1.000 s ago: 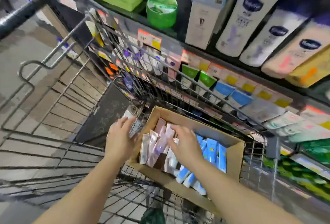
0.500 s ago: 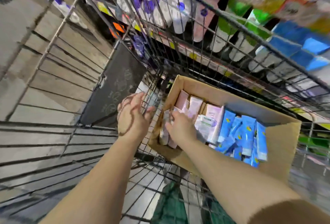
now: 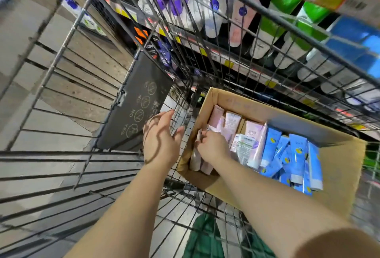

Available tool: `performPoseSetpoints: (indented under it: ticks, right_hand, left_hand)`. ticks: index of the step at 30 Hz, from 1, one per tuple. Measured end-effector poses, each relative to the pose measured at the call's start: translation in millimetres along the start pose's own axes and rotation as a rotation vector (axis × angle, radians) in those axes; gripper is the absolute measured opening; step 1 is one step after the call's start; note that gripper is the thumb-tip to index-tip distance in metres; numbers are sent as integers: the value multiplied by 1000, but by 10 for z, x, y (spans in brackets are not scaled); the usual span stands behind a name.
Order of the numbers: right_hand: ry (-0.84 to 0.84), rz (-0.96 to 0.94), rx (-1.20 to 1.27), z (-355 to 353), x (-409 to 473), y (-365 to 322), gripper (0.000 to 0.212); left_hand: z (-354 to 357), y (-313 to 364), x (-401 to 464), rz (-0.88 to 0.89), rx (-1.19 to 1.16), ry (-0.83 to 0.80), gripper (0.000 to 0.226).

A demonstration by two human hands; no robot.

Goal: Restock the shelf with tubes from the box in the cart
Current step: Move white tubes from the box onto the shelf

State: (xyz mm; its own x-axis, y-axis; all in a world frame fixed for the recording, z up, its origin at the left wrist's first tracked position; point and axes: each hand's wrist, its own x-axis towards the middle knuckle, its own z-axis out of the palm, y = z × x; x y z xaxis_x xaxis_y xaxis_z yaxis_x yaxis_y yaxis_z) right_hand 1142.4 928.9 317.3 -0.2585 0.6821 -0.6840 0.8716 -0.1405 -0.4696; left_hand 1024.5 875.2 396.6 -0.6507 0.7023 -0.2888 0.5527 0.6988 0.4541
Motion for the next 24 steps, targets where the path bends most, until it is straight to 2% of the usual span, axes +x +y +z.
performPoseSetpoints:
  ticks: [2, 6, 8, 12, 15, 18, 20, 24]
  right_hand:
    - [5, 15, 31, -43, 4, 25, 13]
    - [-29, -5, 173, -259, -98, 158, 14]
    - [-62, -52, 220, -419, -154, 224, 30]
    - [-53, -134, 233, -802, -237, 267, 26]
    - [-48, -196, 205, -1084, -336, 246, 27]
    - [-47, -233, 233, -1263, -456, 223, 19]
    - [-43, -242, 274, -1322, -493, 244, 25]
    - [-126, -200, 491, -1384, -470, 388, 26]
  left_hand:
    - [5, -2, 9, 18, 7, -8, 51]
    - [44, -43, 6, 40, 54, -84, 53]
    - [93, -59, -6, 62, 44, -155, 58]
    - [159, 65, -87, 145, -26, -344, 70]
    - [174, 247, -164, 137, -57, -498, 78]
    - [231, 389, -193, 132, -126, -566, 82]
    - [277, 483, -192, 128, -176, -599, 73]
    - [410, 559, -198, 144, -231, -614, 35]
